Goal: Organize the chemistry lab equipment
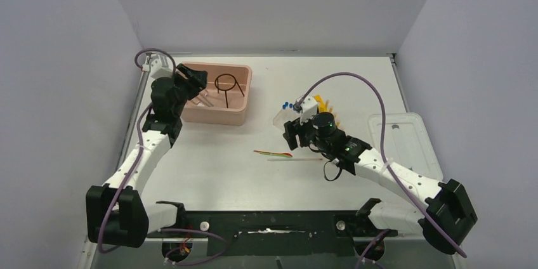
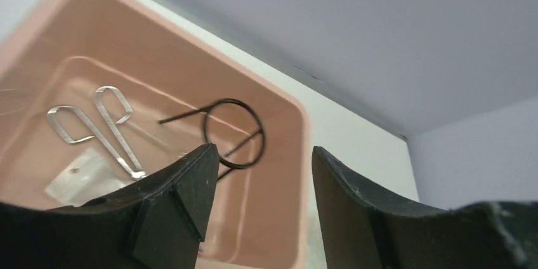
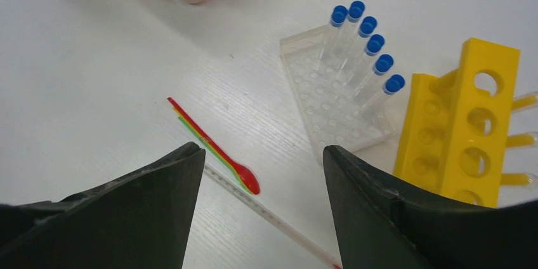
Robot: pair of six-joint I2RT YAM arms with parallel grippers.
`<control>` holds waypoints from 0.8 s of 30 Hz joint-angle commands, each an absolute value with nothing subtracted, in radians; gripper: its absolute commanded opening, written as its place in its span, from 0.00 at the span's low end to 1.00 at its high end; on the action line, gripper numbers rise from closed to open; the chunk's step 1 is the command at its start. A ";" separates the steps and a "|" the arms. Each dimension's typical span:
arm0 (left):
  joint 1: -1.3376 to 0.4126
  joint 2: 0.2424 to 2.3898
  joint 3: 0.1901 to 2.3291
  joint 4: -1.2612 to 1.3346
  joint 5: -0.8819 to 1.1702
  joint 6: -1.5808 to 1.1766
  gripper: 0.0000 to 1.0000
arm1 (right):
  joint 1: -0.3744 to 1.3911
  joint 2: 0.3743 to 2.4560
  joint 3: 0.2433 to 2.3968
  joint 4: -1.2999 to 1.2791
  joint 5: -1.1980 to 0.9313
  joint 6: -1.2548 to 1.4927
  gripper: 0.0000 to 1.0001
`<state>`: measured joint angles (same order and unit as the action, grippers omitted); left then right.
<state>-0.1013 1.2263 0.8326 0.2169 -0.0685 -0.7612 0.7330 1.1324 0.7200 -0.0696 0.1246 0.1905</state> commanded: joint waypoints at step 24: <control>-0.320 1.148 0.828 0.345 0.243 -0.588 0.51 | 0.739 1.575 0.702 0.150 -0.118 0.152 0.54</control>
<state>-0.3256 1.1828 0.8398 0.3130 0.2371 -0.6109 0.7456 1.5501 0.6659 0.1047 -0.1493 0.1627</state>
